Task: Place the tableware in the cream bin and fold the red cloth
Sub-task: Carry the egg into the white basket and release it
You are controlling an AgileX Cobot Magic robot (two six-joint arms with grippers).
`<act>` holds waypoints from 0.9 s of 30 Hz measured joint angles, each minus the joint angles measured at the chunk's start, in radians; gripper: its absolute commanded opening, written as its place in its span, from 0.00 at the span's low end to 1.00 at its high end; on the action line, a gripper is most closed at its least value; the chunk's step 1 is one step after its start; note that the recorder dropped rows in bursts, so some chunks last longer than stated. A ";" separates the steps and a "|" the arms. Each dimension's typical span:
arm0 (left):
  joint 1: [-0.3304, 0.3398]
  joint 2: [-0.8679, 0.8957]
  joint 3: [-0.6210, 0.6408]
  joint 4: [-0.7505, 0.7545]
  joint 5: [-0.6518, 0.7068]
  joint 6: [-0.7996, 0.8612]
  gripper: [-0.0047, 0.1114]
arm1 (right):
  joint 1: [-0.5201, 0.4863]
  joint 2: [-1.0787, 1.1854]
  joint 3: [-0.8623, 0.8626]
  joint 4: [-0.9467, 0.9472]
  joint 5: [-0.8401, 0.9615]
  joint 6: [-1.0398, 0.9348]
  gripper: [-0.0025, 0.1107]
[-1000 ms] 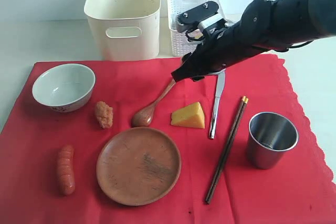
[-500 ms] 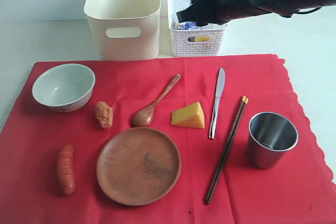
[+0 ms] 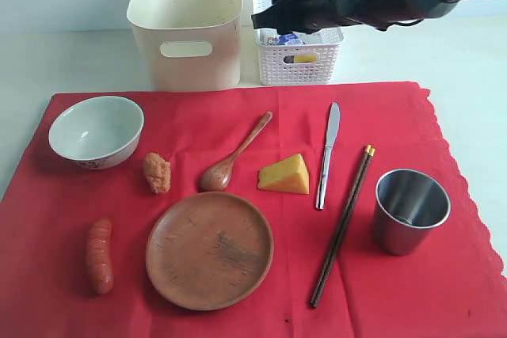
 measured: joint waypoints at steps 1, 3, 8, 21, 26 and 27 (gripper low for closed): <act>0.000 0.000 0.000 0.000 0.000 0.000 0.05 | 0.000 0.004 -0.002 0.000 -0.002 0.000 0.46; 0.000 0.000 0.000 0.000 0.000 0.000 0.05 | 0.000 0.014 -0.004 0.000 -0.009 -0.005 0.56; 0.000 0.000 0.000 0.000 0.000 0.000 0.05 | 0.000 0.018 -0.005 0.000 -0.065 -0.012 0.74; 0.000 0.000 0.000 0.000 0.000 0.000 0.05 | 0.000 -0.226 -0.007 -0.240 0.299 0.021 0.39; 0.000 0.000 0.000 0.000 0.000 0.000 0.05 | 0.000 -0.348 -0.007 -0.454 0.527 0.146 0.20; 0.000 0.000 0.000 0.000 0.000 0.000 0.05 | 0.000 -0.365 -0.004 -0.482 0.566 0.159 0.16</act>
